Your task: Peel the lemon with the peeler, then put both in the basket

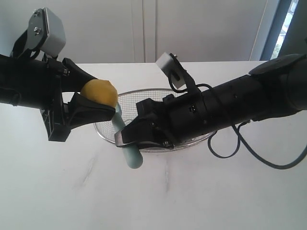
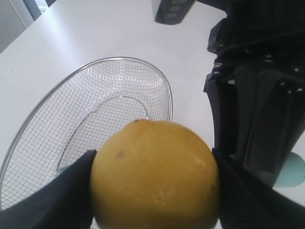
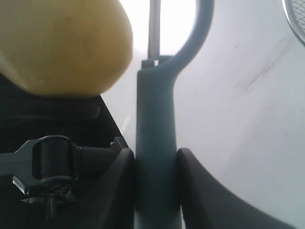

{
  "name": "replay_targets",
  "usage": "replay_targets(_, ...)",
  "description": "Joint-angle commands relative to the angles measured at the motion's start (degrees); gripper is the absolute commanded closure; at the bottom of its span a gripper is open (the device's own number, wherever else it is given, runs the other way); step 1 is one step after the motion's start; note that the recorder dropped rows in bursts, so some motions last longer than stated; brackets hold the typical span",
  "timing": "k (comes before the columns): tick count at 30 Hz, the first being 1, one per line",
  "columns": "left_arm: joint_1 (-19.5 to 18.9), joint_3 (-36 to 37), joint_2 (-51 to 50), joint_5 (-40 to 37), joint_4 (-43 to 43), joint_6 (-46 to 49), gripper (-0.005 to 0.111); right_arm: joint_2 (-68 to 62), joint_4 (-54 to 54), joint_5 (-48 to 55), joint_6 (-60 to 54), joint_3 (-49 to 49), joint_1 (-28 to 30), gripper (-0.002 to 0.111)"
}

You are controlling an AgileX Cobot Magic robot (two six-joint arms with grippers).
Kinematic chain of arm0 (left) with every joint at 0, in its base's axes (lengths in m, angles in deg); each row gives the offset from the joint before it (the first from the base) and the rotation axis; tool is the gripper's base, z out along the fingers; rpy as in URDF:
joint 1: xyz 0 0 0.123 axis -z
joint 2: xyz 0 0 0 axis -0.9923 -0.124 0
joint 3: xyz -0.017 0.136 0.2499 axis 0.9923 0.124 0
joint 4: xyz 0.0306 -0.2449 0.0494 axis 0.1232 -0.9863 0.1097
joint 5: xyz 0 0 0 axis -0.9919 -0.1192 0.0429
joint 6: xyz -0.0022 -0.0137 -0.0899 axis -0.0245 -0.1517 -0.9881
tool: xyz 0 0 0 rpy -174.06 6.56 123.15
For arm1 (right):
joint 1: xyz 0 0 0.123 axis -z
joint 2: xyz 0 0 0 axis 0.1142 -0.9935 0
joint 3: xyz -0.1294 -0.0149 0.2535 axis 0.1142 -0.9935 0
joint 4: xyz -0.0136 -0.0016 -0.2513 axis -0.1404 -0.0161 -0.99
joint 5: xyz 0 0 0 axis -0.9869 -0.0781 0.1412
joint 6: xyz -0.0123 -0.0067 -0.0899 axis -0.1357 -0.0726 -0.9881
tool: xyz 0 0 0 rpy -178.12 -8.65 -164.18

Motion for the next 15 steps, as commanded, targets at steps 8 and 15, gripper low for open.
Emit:
replay_targets(8,0.27,0.08,0.22,-0.44,-1.74,-0.05,0.106,0.06,1.23,-0.35,-0.68,-0.32,-0.03,0.108)
replay_targets(15,0.27,0.08,0.22,-0.32,-1.74,-0.05,0.106,0.06,1.23,-1.04,-0.68,-0.32,-0.03,0.108)
